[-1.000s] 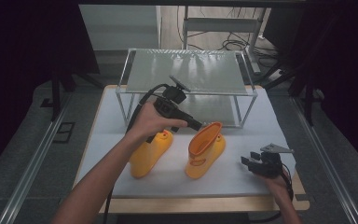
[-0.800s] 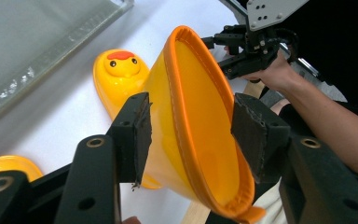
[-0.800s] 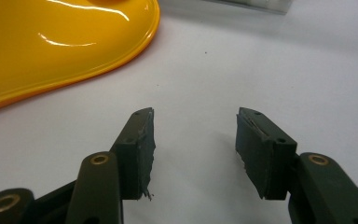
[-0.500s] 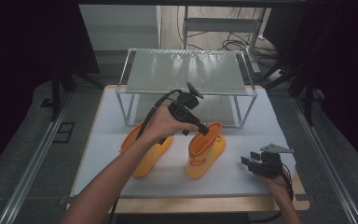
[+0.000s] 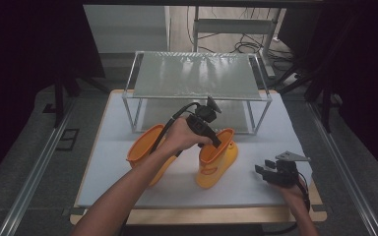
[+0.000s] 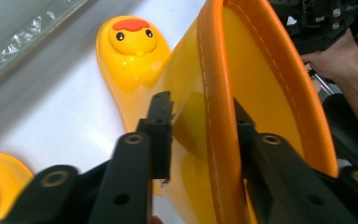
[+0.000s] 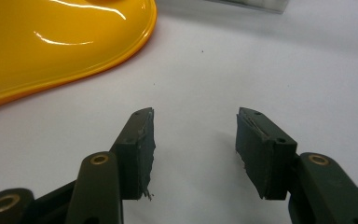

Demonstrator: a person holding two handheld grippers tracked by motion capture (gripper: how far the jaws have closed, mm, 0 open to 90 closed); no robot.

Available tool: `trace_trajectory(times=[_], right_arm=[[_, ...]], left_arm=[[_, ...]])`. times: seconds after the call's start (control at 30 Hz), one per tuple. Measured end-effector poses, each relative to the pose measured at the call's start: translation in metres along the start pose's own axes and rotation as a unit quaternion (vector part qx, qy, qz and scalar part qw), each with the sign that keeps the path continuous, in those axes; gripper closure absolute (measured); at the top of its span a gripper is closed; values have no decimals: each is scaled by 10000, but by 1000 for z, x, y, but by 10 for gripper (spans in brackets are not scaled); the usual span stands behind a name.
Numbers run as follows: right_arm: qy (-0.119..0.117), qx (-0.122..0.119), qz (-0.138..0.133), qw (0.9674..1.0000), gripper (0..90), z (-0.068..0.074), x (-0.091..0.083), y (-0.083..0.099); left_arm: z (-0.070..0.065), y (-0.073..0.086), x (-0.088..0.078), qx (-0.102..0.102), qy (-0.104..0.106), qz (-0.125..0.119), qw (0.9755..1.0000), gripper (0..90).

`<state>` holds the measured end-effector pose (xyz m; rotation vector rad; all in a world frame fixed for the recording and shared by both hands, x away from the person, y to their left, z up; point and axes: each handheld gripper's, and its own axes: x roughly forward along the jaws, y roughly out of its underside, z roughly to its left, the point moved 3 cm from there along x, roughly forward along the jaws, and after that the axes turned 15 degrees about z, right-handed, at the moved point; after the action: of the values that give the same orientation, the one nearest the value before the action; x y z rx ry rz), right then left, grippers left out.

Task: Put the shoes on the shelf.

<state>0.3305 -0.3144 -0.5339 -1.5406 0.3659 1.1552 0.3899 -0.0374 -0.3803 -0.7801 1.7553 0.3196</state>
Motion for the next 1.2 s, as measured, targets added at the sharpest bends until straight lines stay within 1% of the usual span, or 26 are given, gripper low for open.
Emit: trace_trajectory(times=[0.13,0.2,0.47,0.53,0.6,0.63,0.7,0.8,0.87,0.97,1.03,1.1,1.2], right_arm=[[3,15,6,10000,470,0,0,0],[8,15,8,10000,471,0,0,0],[26,26,-11,10000,474,-2,0,0],[19,45,-12,10000,474,-2,-1,0],[29,42,-16,10000,475,-3,-1,0],[29,44,-13,10000,475,-3,-1,0],[28,45,-18,10000,476,-3,-1,0],[24,48,-20,10000,476,-2,-2,0],[23,42,-14,10000,476,-2,-1,0],[26,29,-15,10000,476,-1,-1,0],[27,26,0,10000,476,-1,0,0],[27,24,12,10000,476,0,0,0],[22,33,25,10000,476,0,0,0]], left_arm=[[-2,0,0,33,-117,-17,9999,817],[-2,0,0,33,-159,-34,9999,858],[-2,0,-5,-6,-141,-170,9998,864],[-5,2,-10,35,-129,-230,9996,865],[-9,5,-19,85,-160,-289,9994,865],[-11,7,-24,103,-142,-331,9993,865],[-13,12,-35,147,-187,-413,9989,866],[-17,22,-50,162,-211,-551,9981,866],[-17,29,-57,196,-273,-557,9979,865],[-14,41,-63,157,-356,-621,9973,865],[-11,48,-64,134,-398,-624,9972,866],[-6,56,-64,127,-467,-583,9971,865],[3,67,-61,56,-471,-548,9974,865]])
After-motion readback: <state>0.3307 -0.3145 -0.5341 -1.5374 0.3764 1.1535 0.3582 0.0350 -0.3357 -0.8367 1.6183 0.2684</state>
